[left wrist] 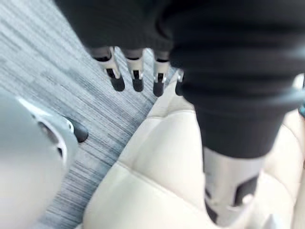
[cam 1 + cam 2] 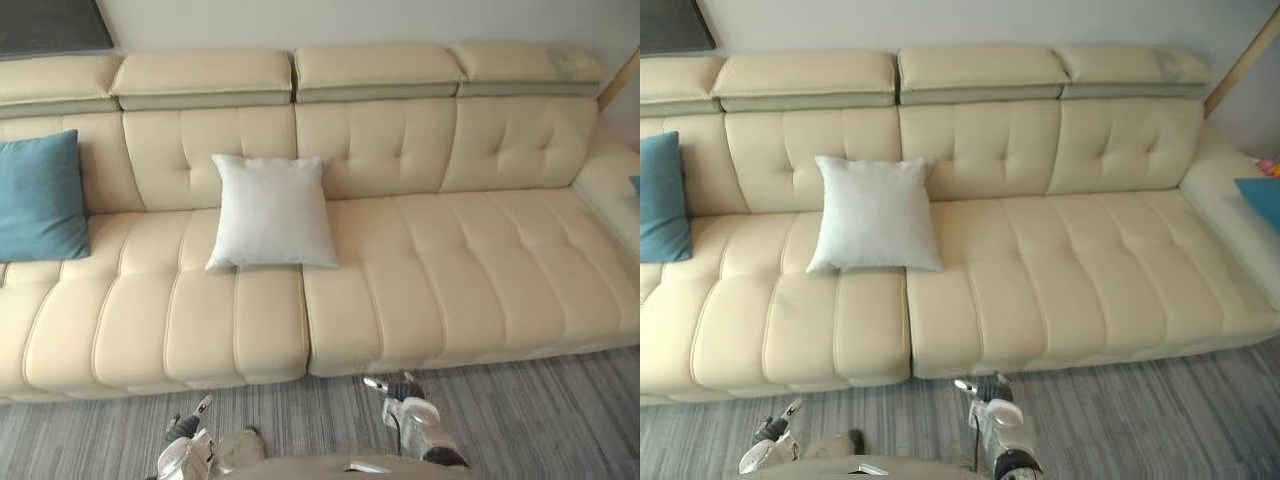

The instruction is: Pick up cushions and gather them together orderly.

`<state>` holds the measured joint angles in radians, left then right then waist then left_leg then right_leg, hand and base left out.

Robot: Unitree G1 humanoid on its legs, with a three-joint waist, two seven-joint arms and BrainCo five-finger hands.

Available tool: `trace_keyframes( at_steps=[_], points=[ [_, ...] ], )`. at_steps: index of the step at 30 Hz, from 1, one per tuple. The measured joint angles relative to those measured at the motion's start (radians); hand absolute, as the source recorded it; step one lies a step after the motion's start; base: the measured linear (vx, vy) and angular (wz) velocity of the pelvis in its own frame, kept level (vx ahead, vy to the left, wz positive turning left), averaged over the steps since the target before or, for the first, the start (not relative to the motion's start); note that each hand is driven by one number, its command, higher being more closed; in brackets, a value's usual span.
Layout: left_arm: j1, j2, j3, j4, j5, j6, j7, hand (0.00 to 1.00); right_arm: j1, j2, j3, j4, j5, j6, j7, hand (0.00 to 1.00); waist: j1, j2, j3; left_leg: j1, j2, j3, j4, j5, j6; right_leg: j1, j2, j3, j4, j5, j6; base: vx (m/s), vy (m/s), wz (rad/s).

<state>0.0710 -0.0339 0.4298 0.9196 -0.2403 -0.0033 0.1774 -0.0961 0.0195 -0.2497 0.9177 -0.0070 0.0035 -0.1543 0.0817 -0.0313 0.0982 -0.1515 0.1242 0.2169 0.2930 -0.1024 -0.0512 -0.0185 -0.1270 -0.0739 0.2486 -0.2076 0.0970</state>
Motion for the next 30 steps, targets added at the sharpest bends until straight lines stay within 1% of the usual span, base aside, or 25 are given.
trace_keyframes(
  at_steps=[1,2,3,4,5,8,9,10,11,12,14,15,16,17,18,19,21,22,23,24,25,26,28,30],
  points=[
    [0.001,-0.003,-0.011,0.001,0.000,0.000,0.001,0.00,-0.002,-0.003,0.000,0.000,0.001,0.000,0.000,0.00,-0.004,0.009,0.007,-0.007,0.008,-0.006,0.007,0.003,-0.002,0.005,0.008,-0.003,-0.015,0.007,0.003,-0.18,-0.106,0.09],
    [0.000,-0.007,-0.046,0.001,0.001,0.000,0.005,0.00,0.006,-0.012,-0.001,0.000,0.001,0.000,-0.001,0.00,-0.014,0.029,0.022,-0.004,0.021,-0.027,0.007,0.016,-0.008,0.023,0.024,-0.021,-0.025,0.023,-0.007,-0.16,-0.080,0.24],
    [0.002,-0.006,-0.063,0.000,0.004,0.000,0.004,0.00,0.014,-0.014,-0.001,0.001,0.001,0.001,-0.002,0.00,-0.021,0.031,0.025,-0.002,0.025,-0.033,0.003,0.023,-0.017,0.028,0.027,-0.026,-0.025,0.024,-0.008,-0.24,-0.104,0.31],
    [0.002,-0.005,-0.078,-0.001,0.008,0.000,0.003,0.00,0.039,-0.018,-0.004,0.002,0.001,0.001,-0.004,0.00,-0.027,0.039,0.029,0.005,0.033,-0.045,-0.008,0.041,-0.026,0.033,0.034,-0.044,-0.026,0.029,-0.015,-0.21,-0.072,0.19],
    [0.002,-0.005,-0.079,-0.003,0.008,0.000,0.003,0.00,0.050,-0.020,-0.004,0.002,0.001,0.001,-0.007,0.00,-0.030,0.038,0.031,0.012,0.036,-0.045,-0.023,0.054,-0.030,0.031,0.039,-0.046,-0.026,0.033,-0.020,-0.25,-0.084,0.08],
    [0.006,-0.004,-0.096,-0.005,0.010,0.000,0.003,0.00,0.078,-0.027,-0.009,0.003,0.003,0.003,-0.023,0.00,-0.037,0.035,0.032,0.030,0.039,-0.043,-0.115,0.134,-0.037,0.007,0.047,-0.050,-0.027,0.059,-0.033,-0.22,-0.059,0.01],
    [0.006,0.007,-0.109,-0.007,0.018,0.000,0.000,0.00,0.080,-0.021,-0.028,0.003,0.004,0.002,-0.029,0.00,-0.047,0.030,0.032,0.022,0.033,-0.053,-0.142,0.158,-0.039,-0.015,0.042,-0.060,-0.032,0.076,-0.040,-0.17,-0.001,0.06],
    [-0.001,0.007,-0.109,-0.008,0.024,0.001,-0.003,0.00,0.080,-0.021,-0.037,0.004,0.004,0.003,-0.030,0.00,-0.047,0.027,0.035,0.010,0.035,-0.056,-0.116,0.149,-0.033,-0.022,0.039,-0.063,-0.032,0.083,-0.041,-0.18,0.031,0.04],
    [-0.003,0.006,-0.107,-0.011,0.030,0.001,-0.007,0.00,0.085,-0.023,-0.058,0.006,0.005,0.003,-0.031,0.00,-0.048,0.021,0.042,-0.002,0.033,-0.057,-0.032,0.099,-0.021,-0.022,0.027,-0.069,-0.032,0.093,-0.039,-0.12,0.052,0.00],
    [0.002,0.006,-0.106,-0.012,0.031,0.001,-0.009,0.00,0.097,-0.023,-0.077,0.006,0.006,0.003,-0.031,0.00,-0.051,0.017,0.041,0.000,0.024,-0.056,0.050,0.040,-0.019,-0.018,0.013,-0.069,-0.032,0.100,-0.033,-0.16,0.101,-0.02],
    [0.017,-0.006,-0.101,-0.018,0.050,0.000,-0.010,0.00,0.116,-0.024,-0.082,0.004,0.009,0.004,-0.031,0.00,-0.053,0.026,0.036,0.032,0.013,-0.066,0.174,-0.082,-0.036,-0.021,0.001,-0.035,-0.041,0.112,-0.022,-0.20,0.225,-0.20],
    [0.023,-0.014,-0.094,-0.017,0.051,0.001,-0.010,0.00,0.124,-0.019,-0.083,0.003,0.009,0.004,-0.031,0.00,-0.053,0.033,0.033,0.054,0.007,-0.091,0.188,-0.134,-0.042,-0.027,0.003,-0.016,-0.048,0.126,-0.012,-0.19,0.279,-0.53],
    [0.032,-0.029,-0.086,-0.015,0.052,0.001,-0.010,0.00,0.131,-0.014,-0.093,-0.001,0.009,0.004,-0.028,0.00,-0.050,0.048,0.024,0.077,0.002,-0.113,0.139,-0.203,-0.047,-0.047,0.020,0.014,-0.051,0.138,-0.005,-0.21,0.278,-0.76],
    [0.036,-0.017,-0.078,-0.014,0.052,0.002,-0.009,0.00,0.131,-0.006,-0.111,0.006,0.009,0.009,-0.028,0.00,-0.045,0.047,0.021,0.082,-0.010,-0.075,0.106,-0.204,-0.050,-0.057,0.016,0.049,-0.065,0.156,-0.011,-0.16,0.236,-0.85],
    [0.058,-0.006,-0.076,-0.015,0.049,0.003,-0.007,0.00,0.141,0.013,-0.117,0.002,0.009,0.013,-0.029,0.00,-0.050,0.020,-0.008,0.093,-0.027,-0.047,0.052,-0.182,-0.039,-0.064,0.002,0.061,-0.086,0.175,-0.024,-0.13,0.224,-0.75],
    [0.061,0.003,-0.078,-0.014,0.055,0.003,-0.007,0.00,0.155,0.020,-0.118,0.002,0.010,0.015,-0.029,0.00,-0.054,0.002,-0.020,0.112,-0.038,-0.022,-0.003,-0.160,-0.033,-0.066,-0.004,0.061,-0.099,0.196,-0.032,-0.05,0.153,-0.49],
    [0.059,0.010,-0.079,-0.002,0.080,0.005,-0.007,0.00,0.180,0.023,-0.119,0.004,0.015,0.017,-0.029,0.00,-0.059,-0.008,-0.029,0.131,-0.068,-0.015,-0.066,-0.140,-0.022,-0.034,0.012,0.063,-0.138,0.213,-0.050,0.01,0.116,-0.35],
    [0.058,0.010,-0.079,-0.001,0.087,0.005,-0.006,0.00,0.185,0.023,-0.121,0.004,0.019,0.018,-0.029,0.00,-0.059,-0.008,-0.030,0.134,-0.073,-0.007,-0.078,-0.131,-0.022,-0.028,0.013,0.061,-0.151,0.212,-0.050,0.03,0.081,-0.40],
    [0.055,0.010,-0.080,0.006,0.098,0.005,-0.006,0.00,0.187,0.022,-0.130,0.005,0.022,0.021,-0.029,0.00,-0.061,-0.005,-0.032,0.138,-0.083,0.010,-0.101,-0.116,-0.016,-0.031,0.012,0.070,-0.171,0.219,-0.041,0.03,0.029,-0.49],
    [0.046,0.010,-0.082,0.025,0.120,0.008,-0.005,0.00,0.184,0.020,-0.149,0.004,0.040,0.021,-0.029,0.00,-0.071,-0.006,-0.036,0.152,-0.085,0.034,-0.120,-0.102,-0.014,-0.038,0.018,0.094,-0.175,0.232,-0.031,0.04,0.020,-0.50],
    [0.041,0.010,-0.082,0.033,0.128,0.009,-0.005,0.00,0.186,0.020,-0.151,0.004,0.043,0.020,-0.029,0.00,-0.073,-0.002,-0.034,0.163,-0.085,0.044,-0.125,-0.099,-0.019,-0.038,0.022,0.102,-0.176,0.234,-0.030,0.06,0.010,-0.64],
    [0.034,0.009,-0.084,0.048,0.139,0.013,-0.006,0.00,0.187,0.020,-0.156,0.005,0.043,0.021,-0.029,0.00,-0.073,0.009,-0.034,0.174,-0.079,0.073,-0.134,-0.095,-0.020,-0.041,0.033,0.131,-0.179,0.237,-0.030,0.04,0.001,-0.62],
    [0.025,0.001,-0.088,0.057,0.163,0.018,-0.006,0.00,0.185,0.013,-0.155,0.004,0.044,0.021,-0.029,0.00,-0.074,0.017,-0.043,0.192,-0.072,0.125,-0.139,-0.094,-0.016,-0.059,0.052,0.180,-0.186,0.245,-0.027,0.06,-0.007,-0.86],
    [0.016,-0.001,-0.091,0.058,0.189,0.019,-0.008,0.00,0.167,0.011,-0.152,0.004,0.045,0.021,-0.029,0.00,-0.070,0.018,-0.043,0.200,-0.058,0.190,-0.137,-0.095,-0.014,-0.093,0.082,0.242,-0.195,0.272,-0.038,0.07,-0.032,-1.32]
  ],
)
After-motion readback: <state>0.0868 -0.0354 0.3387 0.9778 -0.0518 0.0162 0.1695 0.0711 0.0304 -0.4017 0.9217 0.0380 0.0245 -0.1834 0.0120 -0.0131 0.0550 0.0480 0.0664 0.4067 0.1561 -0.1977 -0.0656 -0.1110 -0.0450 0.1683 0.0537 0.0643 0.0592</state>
